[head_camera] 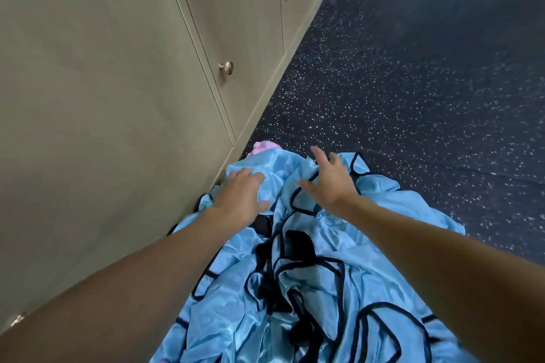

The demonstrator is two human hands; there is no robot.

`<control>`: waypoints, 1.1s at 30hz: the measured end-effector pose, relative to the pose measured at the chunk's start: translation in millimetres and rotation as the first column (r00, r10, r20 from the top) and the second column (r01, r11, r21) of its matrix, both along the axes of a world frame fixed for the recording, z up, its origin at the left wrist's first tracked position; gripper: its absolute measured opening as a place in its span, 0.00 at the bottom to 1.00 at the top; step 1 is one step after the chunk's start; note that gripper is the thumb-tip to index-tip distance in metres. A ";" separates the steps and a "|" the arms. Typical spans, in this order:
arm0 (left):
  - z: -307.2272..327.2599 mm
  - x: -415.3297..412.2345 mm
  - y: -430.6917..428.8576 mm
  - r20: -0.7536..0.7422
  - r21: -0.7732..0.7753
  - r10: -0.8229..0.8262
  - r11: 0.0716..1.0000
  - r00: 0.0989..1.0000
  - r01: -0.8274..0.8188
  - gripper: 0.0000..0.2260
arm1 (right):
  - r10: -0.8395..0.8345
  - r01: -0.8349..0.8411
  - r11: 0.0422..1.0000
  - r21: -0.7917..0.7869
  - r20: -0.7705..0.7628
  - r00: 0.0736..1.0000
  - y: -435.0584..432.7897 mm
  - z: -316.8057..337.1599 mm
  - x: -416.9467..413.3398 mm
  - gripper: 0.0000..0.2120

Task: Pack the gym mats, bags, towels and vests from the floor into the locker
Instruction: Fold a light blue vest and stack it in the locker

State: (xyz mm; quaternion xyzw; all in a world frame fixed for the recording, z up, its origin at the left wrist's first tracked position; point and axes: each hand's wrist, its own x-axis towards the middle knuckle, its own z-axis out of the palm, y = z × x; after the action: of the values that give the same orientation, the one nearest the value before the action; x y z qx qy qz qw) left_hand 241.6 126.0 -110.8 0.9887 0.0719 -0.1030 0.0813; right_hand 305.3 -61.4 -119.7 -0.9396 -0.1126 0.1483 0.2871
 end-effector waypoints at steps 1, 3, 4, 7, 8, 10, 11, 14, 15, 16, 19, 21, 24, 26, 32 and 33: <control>-3.1 2.3 2.1 0.007 0.001 0.002 1.000 1.000 -0.002 0.20 | -0.010 0.012 0.999 0.033 -0.054 0.998 -1.2 -2.5 4.7 0.36; -4.7 3.7 6.0 0.020 -0.028 0.016 0.999 1.000 -0.016 0.12 | -0.034 0.043 0.995 0.087 -0.108 0.994 -3.2 -5.9 8.6 0.28; -4.0 2.9 8.4 0.021 -0.050 0.025 0.998 0.999 -0.024 0.08 | -0.054 0.061 0.993 0.100 -0.075 0.996 -3.9 -7.3 9.7 0.20; 5.2 -5.8 14.9 0.064 -0.125 0.066 0.990 0.996 -0.057 0.06 | -0.107 0.103 0.986 0.130 0.021 0.994 -7.6 -2.9 6.6 0.07; 9.9 -9.3 16.8 0.097 -0.144 0.076 0.988 0.992 -0.062 0.06 | -0.113 0.108 0.985 0.138 0.029 0.993 -10.1 2.5 4.3 0.07; 25.9 -16.2 19.3 0.162 -0.198 0.105 0.978 0.981 -0.072 0.07 | -0.127 0.118 0.982 0.144 0.057 0.990 -17.2 18.9 -0.9 0.07; 37.9 -20.6 19.9 0.192 -0.228 0.118 0.971 0.974 -0.073 0.07 | -0.134 0.121 0.982 0.148 0.078 0.988 -21.0 30.2 -4.0 0.07; 85.1 -33.0 17.3 0.314 -0.201 0.098 0.979 0.945 -0.035 0.07 | -0.123 0.094 0.982 0.164 0.178 0.976 -33.0 71.8 -13.4 0.10; 103.6 -37.6 15.0 0.349 -0.195 0.094 0.981 0.932 -0.026 0.07 | -0.111 0.078 0.984 0.157 0.210 0.971 -37.4 88.4 -17.6 0.11; 123.0 -42.2 12.4 0.385 -0.195 0.094 0.981 0.918 -0.019 0.06 | -0.096 0.061 0.987 0.149 0.241 0.966 -41.9 104.8 -21.5 0.11; 185.0 -59.1 2.8 0.496 -0.201 0.096 0.980 0.863 0.006 0.05 | -0.068 0.031 0.991 0.128 0.295 0.953 -57.0 155.9 -38.4 0.11; 226.4 -72.6 -5.2 0.553 -0.193 0.081 0.981 0.829 0.033 0.05 | -0.065 0.023 0.991 0.133 0.324 0.944 -65.8 187.3 -52.5 0.11; 285.9 -94.9 -18.8 0.621 -0.199 0.081 0.978 0.780 0.056 0.05 | 0.006 -0.049 0.992 0.116 0.346 0.938 -72.8 227.7 -73.5 0.06; 320.3 -108.7 -28.1 0.637 -0.194 0.069 0.978 0.768 0.074 0.04 | 0.046 -0.105 0.983 0.152 0.350 0.936 -71.8 255.8 -91.4 0.04; 406.2 -150.1 -54.3 0.732 -0.143 -0.052 0.963 0.679 0.227 0.03 | 0.267 -0.322 0.924 0.206 0.254 0.930 -53.2 315.8 -148.8 0.33; 418.6 -156.5 -55.3 0.744 -0.135 -0.063 0.961 0.666 0.242 0.03 | 0.289 -0.349 0.910 0.226 0.257 0.922 -51.5 319.0 -151.4 0.29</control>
State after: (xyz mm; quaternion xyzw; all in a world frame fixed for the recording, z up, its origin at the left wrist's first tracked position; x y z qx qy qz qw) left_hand 85.1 70.8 307.8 0.9337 -0.0622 0.2875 0.2043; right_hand 153.9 -112.9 199.3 -0.8713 -0.3151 0.0731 0.3690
